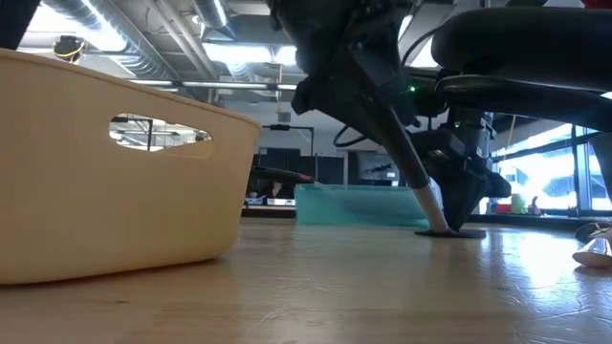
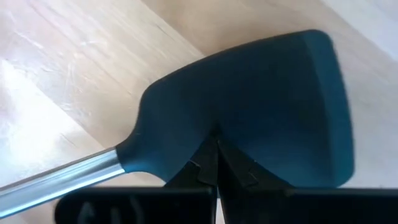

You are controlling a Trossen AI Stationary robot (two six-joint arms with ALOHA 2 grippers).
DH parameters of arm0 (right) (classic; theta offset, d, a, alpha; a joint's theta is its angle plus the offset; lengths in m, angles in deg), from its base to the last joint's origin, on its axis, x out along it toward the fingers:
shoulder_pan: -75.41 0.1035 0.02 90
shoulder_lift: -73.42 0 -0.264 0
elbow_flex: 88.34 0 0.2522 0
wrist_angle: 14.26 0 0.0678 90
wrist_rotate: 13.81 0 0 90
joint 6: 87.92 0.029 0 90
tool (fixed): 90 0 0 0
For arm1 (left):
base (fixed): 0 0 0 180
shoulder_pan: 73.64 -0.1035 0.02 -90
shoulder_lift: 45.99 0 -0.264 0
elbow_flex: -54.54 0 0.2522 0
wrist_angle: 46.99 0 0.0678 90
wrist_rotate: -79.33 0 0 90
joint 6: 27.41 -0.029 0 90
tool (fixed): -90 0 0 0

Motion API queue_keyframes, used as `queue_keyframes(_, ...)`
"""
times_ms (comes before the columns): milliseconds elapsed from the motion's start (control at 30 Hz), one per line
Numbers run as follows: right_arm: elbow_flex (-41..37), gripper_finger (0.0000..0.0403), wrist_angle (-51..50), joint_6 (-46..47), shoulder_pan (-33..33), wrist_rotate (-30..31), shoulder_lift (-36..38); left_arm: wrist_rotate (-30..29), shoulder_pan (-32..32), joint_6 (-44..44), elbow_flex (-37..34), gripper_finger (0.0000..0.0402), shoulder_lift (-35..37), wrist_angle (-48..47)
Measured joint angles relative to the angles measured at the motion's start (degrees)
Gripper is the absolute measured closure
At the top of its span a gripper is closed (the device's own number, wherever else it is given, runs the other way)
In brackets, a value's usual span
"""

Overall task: Pick & Place Kitchen Items
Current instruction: Put the black spatula into the green bin

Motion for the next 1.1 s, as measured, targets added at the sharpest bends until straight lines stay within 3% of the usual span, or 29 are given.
queue_keyframes(200, -0.03, 0.0402, 0.57, 1.21, 0.09, -0.42, -0.08, -0.01, 1.04, 1.34, 0.09, 0.0217, -1.43, 2.71)
queue_keyframes(367, -0.09, 0.0402, 1.39, 1.61, 0.11, -0.49, -0.13, -0.56, 2.15, 3.23, 3.33, 0.0217, -6.63, 2.4)
queue_keyframes(667, -0.11, 0.0402, 1.56, 1.63, 0.16, -1.29, -0.23, -13.27, 3.85, 3.72, 12.73, 0.0217, -11.93, -9.2)
queue_keyframes(1100, -0.17, 0.0402, 1.03, 1.35, 0.16, -1.19, -0.25, -12.45, 0.76, 7.29, 12.55, 0.0217, -12.39, -18.24)
